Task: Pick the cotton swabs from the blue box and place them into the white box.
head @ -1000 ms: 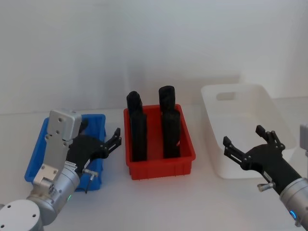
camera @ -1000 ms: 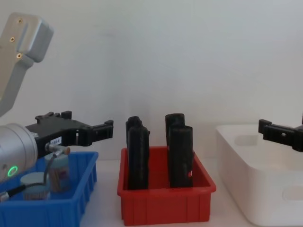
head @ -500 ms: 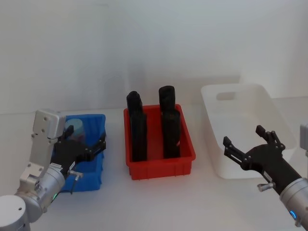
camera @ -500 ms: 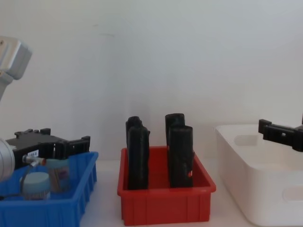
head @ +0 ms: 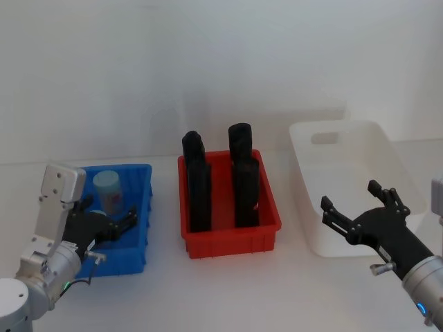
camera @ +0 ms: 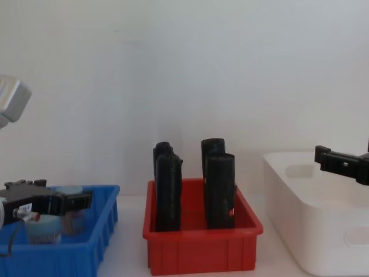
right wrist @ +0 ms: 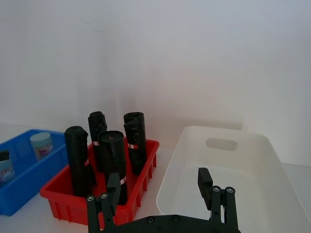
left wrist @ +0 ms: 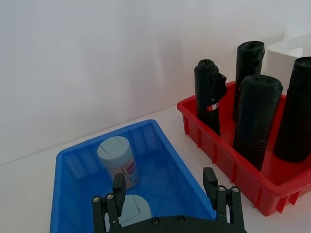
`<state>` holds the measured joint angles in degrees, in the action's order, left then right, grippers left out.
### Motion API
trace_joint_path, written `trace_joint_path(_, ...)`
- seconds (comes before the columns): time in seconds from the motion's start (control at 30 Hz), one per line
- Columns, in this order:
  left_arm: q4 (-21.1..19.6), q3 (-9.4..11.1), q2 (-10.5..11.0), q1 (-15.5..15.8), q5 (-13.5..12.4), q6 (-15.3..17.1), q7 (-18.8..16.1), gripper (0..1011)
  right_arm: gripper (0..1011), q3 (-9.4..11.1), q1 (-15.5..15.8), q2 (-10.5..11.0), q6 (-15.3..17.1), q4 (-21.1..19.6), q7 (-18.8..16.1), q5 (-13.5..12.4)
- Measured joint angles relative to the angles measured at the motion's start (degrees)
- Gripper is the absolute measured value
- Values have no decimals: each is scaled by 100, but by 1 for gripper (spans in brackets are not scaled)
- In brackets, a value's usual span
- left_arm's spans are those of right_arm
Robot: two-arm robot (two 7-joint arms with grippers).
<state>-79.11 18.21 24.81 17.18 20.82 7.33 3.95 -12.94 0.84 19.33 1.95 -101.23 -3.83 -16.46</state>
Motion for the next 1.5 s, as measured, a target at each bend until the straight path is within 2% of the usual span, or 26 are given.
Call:
trace_joint_path(0.37,420,-58,-22,121,-126,108,96,1008,1002,0,0,0,0,0,0,0)
trace_joint_path(0.9,757,-136,-31,209,-201,161,124,1008,1002,0,0,0,0,0,0,0)
trace_joint_path(1.23,930,-178,-52,283,-189,151,214,1008,1002,0,0,0,0,0,0,0)
trace_joint_path(1.5,1146,-198,-99,394,-131,100,416,1000,1002,0,0,0,0,0,0,0)
